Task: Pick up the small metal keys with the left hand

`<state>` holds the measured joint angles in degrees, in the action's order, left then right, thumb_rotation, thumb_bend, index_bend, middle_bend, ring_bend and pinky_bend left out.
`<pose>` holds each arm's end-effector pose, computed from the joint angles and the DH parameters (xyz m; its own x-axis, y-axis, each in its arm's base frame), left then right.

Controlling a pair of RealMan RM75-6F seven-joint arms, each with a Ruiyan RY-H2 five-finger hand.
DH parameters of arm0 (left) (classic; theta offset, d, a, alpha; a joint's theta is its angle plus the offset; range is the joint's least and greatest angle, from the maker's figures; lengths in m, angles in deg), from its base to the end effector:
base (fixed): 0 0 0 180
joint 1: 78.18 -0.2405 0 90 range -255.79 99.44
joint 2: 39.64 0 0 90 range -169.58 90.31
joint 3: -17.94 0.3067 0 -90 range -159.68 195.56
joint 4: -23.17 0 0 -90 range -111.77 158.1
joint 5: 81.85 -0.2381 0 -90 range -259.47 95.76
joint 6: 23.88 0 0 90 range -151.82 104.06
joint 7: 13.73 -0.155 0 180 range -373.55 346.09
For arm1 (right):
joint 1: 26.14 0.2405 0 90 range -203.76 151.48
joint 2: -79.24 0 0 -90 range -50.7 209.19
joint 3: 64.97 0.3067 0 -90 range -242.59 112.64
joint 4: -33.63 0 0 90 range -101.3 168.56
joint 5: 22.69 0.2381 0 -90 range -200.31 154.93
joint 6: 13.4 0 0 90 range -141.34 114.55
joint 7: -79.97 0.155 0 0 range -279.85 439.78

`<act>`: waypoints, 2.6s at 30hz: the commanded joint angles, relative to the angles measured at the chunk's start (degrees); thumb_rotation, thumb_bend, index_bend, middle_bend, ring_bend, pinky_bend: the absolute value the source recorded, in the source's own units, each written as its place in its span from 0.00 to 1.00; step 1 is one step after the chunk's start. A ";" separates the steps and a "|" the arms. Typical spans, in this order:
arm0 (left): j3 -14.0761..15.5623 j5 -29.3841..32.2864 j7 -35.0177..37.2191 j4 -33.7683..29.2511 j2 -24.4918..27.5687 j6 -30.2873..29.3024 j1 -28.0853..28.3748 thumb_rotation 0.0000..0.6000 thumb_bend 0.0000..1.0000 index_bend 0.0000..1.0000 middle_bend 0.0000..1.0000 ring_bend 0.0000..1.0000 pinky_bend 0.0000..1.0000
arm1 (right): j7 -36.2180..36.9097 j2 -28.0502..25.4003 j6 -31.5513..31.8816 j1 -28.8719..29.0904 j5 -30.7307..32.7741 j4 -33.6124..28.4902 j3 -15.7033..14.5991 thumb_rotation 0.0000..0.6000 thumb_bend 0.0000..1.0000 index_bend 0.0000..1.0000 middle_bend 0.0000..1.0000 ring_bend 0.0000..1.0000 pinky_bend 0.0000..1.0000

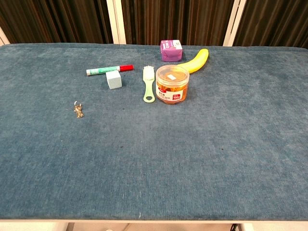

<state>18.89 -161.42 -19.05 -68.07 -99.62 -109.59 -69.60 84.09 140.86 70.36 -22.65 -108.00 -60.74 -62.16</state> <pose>-0.3849 0.2076 0.1864 0.5551 0.0240 0.8314 0.8300 0.0489 -0.5556 -0.3706 -0.1888 0.1654 0.3344 -0.0336 0.9418 -0.9418 0.0247 0.3353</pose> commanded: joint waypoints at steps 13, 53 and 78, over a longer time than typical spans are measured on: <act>0.67 -6.21 8.99 -0.39 -0.72 7.17 2.80 1.00 0.18 0.08 0.06 0.00 0.10 | 0.16 -0.03 -0.30 0.05 -0.23 -0.27 -0.13 1.00 1.00 0.20 0.07 0.05 0.00; -7.06 24.54 -24.59 -1.06 -21.05 35.65 33.30 1.00 0.19 0.34 0.07 0.00 0.10 | 1.55 -0.65 -1.65 0.50 -0.28 -0.51 -0.40 1.00 1.00 0.20 0.07 0.05 0.00; -4.78 24.53 -22.15 5.57 -25.84 37.65 35.52 1.00 0.20 0.39 0.07 0.00 0.10 | 1.37 -0.47 -1.71 0.53 0.04 -0.47 -0.27 1.00 1.00 0.20 0.07 0.05 0.00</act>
<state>14.10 -136.96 -41.24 -62.59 -125.37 -72.01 -34.16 85.47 140.39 68.65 -22.12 -107.96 -61.20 -62.43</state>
